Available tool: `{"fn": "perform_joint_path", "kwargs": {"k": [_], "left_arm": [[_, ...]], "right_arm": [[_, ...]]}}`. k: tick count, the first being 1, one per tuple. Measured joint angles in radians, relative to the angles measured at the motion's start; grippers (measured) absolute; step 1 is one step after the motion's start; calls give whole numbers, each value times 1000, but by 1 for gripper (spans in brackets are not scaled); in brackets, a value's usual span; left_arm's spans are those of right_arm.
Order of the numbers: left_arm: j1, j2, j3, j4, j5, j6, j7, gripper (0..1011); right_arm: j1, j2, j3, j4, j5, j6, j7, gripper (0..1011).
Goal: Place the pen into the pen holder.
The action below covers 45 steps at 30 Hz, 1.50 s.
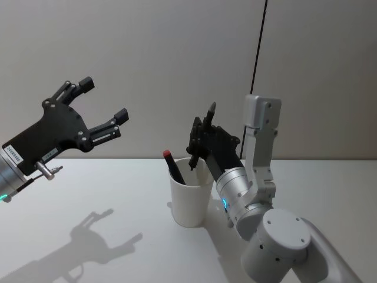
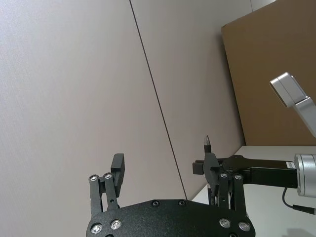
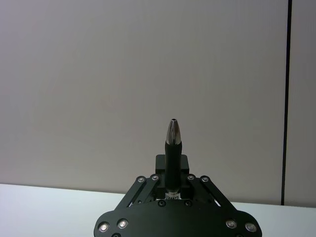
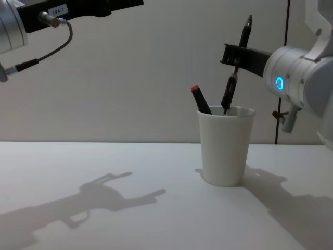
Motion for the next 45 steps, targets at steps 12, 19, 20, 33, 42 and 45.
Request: {"fn": "perform_joint_path", "kwargs": {"k": [12, 19, 20, 33, 42, 45], "left_arm": [[0, 1, 0, -1, 0, 0, 1, 1003], [0, 1, 0, -1, 0, 0, 1, 1003], [0, 1, 0, -1, 0, 0, 1, 1003], [0, 1, 0, -1, 0, 0, 1, 1003], [0, 1, 0, -1, 0, 0, 1, 1003], [0, 1, 0, -1, 0, 0, 1, 1003]], "right_arm": [[-2, 2, -2, -5, -9, 32, -2, 280], [-3, 3, -3, -6, -12, 40, -3, 493], [-3, 3, -3, -6, -12, 41, -3, 551], [-4, 3, -3, -7, -13, 46, -3, 916], [-13, 9, 15, -29, 1, 41, 16, 1001], [-22, 16, 37, -54, 25, 35, 36, 1001]]}}
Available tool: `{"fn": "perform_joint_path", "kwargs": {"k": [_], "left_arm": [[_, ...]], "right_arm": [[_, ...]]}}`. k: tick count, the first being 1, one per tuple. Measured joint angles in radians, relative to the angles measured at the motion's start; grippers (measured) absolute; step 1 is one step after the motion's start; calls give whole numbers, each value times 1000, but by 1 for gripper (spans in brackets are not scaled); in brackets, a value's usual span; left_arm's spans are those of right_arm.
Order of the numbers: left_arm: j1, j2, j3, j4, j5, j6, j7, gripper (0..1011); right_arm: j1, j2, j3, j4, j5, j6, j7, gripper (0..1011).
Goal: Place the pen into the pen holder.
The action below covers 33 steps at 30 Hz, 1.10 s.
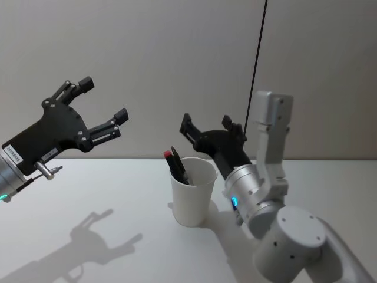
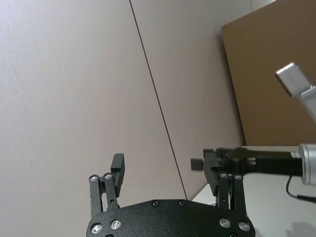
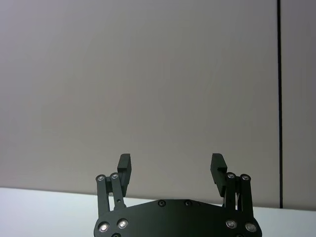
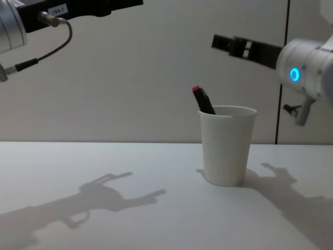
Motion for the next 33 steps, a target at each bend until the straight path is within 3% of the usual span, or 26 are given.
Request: {"fn": "perform_joint_path", "kwargs": {"k": [6, 15, 24, 33], "left_arm": [[0, 0, 0, 0, 0, 0, 0, 1003], [0, 0, 0, 0, 0, 0, 0, 1003], [18, -4, 7, -8, 21, 13, 40, 1003], [69, -16, 27, -34, 82, 54, 151, 1003]], "right_arm": [[-15, 17, 53, -43, 56, -9, 39, 1001], [-39, 57, 166, -105, 162, -13, 114, 1001], [-56, 65, 168, -111, 152, -16, 121, 1001], [-130, 99, 165, -133, 90, -36, 145, 1001]]}}
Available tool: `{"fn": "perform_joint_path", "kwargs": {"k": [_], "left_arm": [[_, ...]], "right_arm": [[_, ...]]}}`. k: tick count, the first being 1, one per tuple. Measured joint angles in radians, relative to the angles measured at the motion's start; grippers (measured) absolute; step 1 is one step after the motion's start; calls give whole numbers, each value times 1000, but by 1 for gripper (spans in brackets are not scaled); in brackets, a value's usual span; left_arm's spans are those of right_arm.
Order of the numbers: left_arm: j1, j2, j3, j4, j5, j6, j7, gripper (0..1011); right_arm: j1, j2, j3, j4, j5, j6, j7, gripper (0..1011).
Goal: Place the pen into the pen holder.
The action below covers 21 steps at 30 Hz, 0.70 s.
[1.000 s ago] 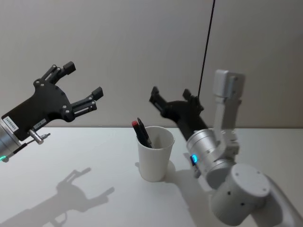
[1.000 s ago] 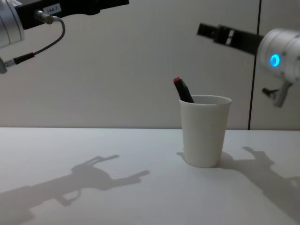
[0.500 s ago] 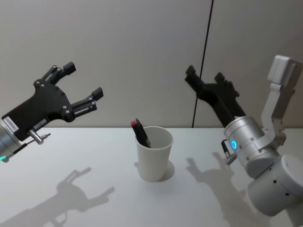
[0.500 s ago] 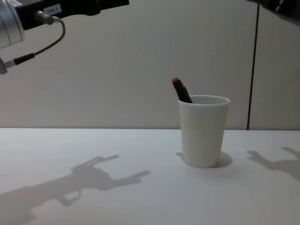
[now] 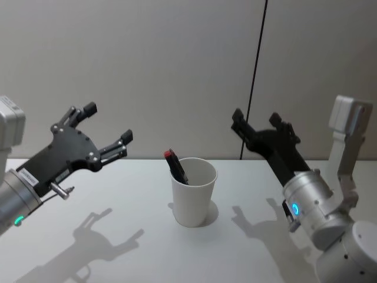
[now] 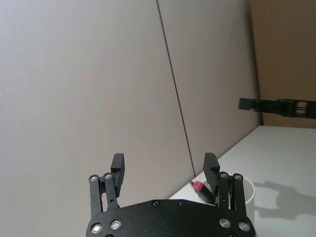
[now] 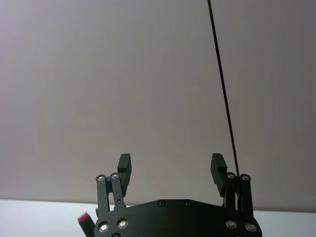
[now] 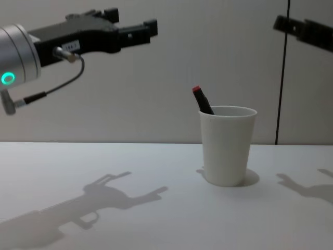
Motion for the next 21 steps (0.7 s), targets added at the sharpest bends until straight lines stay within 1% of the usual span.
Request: {"fn": "perform_joint_path", "kwargs": {"k": [2, 3, 5, 7, 8, 9, 11, 15, 21], "left_arm": [[15, -4, 6, -8, 17, 12, 32, 1003], [18, -5, 7, -9, 22, 15, 41, 1003], [32, -8, 13, -17, 39, 27, 72, 1003], [42, -10, 16, -21, 51, 34, 92, 1003], [51, -13, 20, -25, 62, 42, 112, 1003], [55, -14, 22, -28, 66, 44, 121, 1003], [64, -16, 25, -32, 77, 52, 141, 1003], [92, -23, 36, -46, 110, 74, 202, 1003], [123, -30, 48, -62, 147, 99, 271, 1003]], "right_arm": [[-22, 10, -1, -7, -18, -6, 7, 1001], [-22, 10, -1, -7, -18, -6, 7, 1001], [-51, 24, -2, -16, -42, -14, 17, 1001], [-67, 30, -2, -20, -53, -18, 22, 1001], [-73, 34, -2, -22, -59, -20, 25, 1001], [-89, 41, -3, -27, -72, -24, 30, 1001], [-103, 47, -3, -31, -84, -28, 34, 1001], [-145, 67, -4, -44, -118, -39, 48, 1001], [-196, 90, -6, -59, -159, -53, 65, 1001]]}}
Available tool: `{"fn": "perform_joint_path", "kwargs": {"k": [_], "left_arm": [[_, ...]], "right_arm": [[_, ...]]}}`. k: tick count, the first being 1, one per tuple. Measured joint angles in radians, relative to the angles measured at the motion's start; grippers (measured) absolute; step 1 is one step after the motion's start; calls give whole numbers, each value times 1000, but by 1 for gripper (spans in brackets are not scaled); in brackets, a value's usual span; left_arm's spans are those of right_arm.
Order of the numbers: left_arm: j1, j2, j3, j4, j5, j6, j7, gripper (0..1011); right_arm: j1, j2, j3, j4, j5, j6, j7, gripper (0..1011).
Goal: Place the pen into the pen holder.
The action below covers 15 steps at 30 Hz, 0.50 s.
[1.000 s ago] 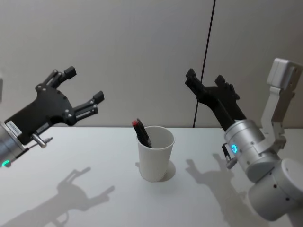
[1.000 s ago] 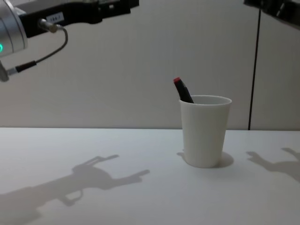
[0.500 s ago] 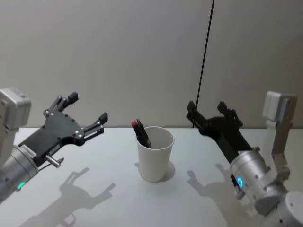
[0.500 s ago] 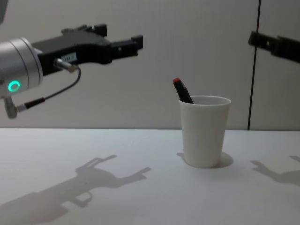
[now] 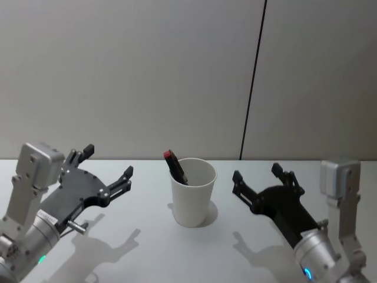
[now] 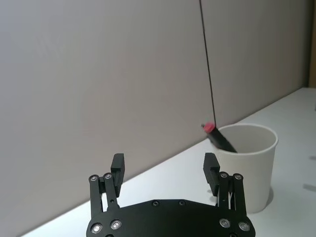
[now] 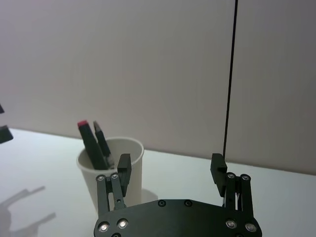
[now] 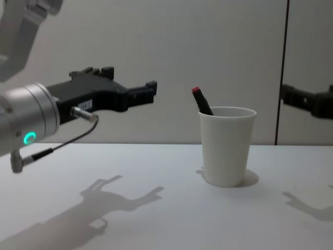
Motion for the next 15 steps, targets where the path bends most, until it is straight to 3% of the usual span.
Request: {"fn": "perform_joint_path", "kwargs": {"k": [7, 15], "left_arm": [[45, -11, 18, -22, 54, 36, 100, 1003], [77, -19, 31, -39, 93, 62, 171, 1003]], "right_arm": [[-54, 25, -2, -16, -44, -15, 19, 1001], [-67, 31, -2, -19, -55, -18, 23, 1001]]}}
